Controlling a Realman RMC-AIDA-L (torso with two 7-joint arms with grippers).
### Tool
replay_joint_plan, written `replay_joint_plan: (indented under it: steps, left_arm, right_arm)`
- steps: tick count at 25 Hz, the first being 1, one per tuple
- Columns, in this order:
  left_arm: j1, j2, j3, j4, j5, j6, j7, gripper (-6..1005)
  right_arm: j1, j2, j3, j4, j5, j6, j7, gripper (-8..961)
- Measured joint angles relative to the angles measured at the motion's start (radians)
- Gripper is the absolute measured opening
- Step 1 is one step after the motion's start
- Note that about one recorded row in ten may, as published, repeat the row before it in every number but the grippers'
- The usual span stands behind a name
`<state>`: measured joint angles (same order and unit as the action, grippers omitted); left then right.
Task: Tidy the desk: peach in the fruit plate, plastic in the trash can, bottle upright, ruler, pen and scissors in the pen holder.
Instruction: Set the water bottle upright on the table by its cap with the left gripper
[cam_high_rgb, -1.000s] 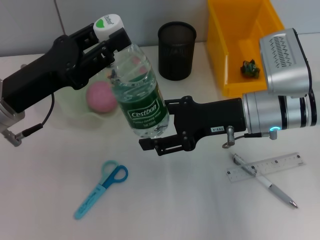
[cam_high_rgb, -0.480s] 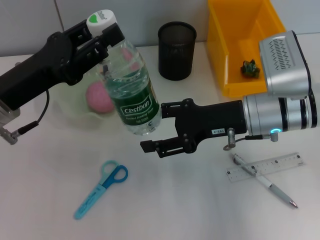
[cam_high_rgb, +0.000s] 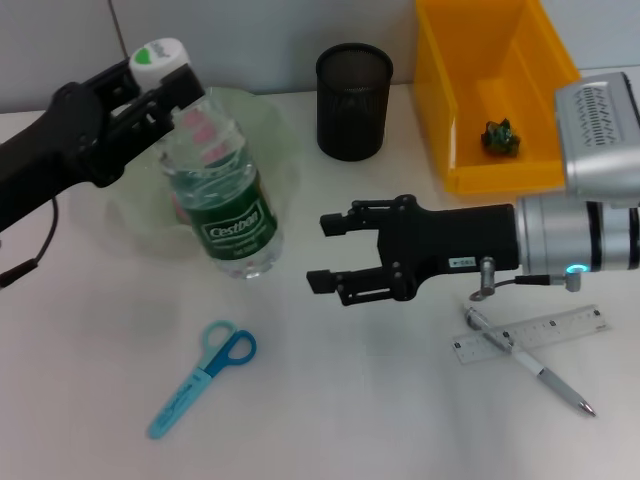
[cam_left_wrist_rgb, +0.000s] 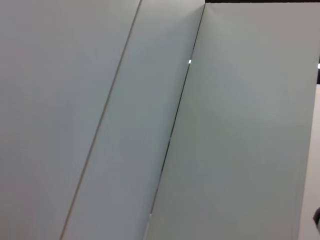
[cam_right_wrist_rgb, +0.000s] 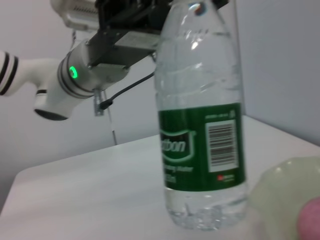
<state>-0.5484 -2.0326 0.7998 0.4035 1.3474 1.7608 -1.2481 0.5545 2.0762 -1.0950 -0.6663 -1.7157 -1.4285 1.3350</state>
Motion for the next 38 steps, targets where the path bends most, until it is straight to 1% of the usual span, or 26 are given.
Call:
replay_joint_plan:
  steps: [1, 2, 4, 11, 14, 20, 26, 33, 34, 38]
  left_arm:
    - [0.018, 0.0, -0.003, 0.01, 0.0, -0.002, 0.01, 468]
    - [0.018, 0.0, -0.003, 0.01, 0.0, -0.002, 0.01, 470]
    - [0.039, 0.0, -0.004, 0.017, 0.001, -0.01, 0.026, 473]
    - [0.076, -0.001, -0.004, 0.021, 0.006, -0.023, 0.055, 484]
    - [0.102, 0.002, -0.004, 0.021, 0.008, -0.035, 0.086, 488]
    - [0.131, 0.005, -0.004, 0.021, 0.008, -0.074, 0.122, 498]
    - [0.145, -0.004, -0.005, 0.018, 0.005, -0.151, 0.173, 507]
    - [0.153, -0.015, -0.014, 0.014, 0.004, -0.194, 0.205, 518]
    - [0.157, -0.021, -0.014, 0.013, 0.003, -0.211, 0.219, 520]
    - [0.163, -0.028, -0.02, 0.012, 0.003, -0.227, 0.236, 526]
  right_arm:
    - [-0.006, 0.0, 0.004, -0.003, 0.0, 0.0, 0.0, 754]
    - [-0.006, 0.0, 0.004, -0.003, 0.0, 0.0, 0.0, 754]
    - [-0.017, 0.001, 0.011, -0.006, 0.002, 0.0, -0.003, 753]
    - [-0.043, 0.002, 0.04, -0.008, 0.003, 0.0, -0.013, 752]
    - [-0.05, 0.002, 0.042, -0.009, 0.004, 0.0, -0.014, 751]
    - [-0.052, 0.002, 0.043, -0.002, 0.005, -0.004, -0.029, 749]
    - [-0.053, 0.002, 0.042, 0.001, 0.005, -0.009, -0.037, 748]
    - [-0.053, 0.002, 0.031, 0.002, 0.005, -0.016, -0.037, 747]
    - [-0.052, 0.002, 0.031, 0.002, 0.004, -0.021, -0.037, 746]
    - [-0.049, 0.002, 0.03, 0.002, -0.003, -0.022, -0.034, 745]
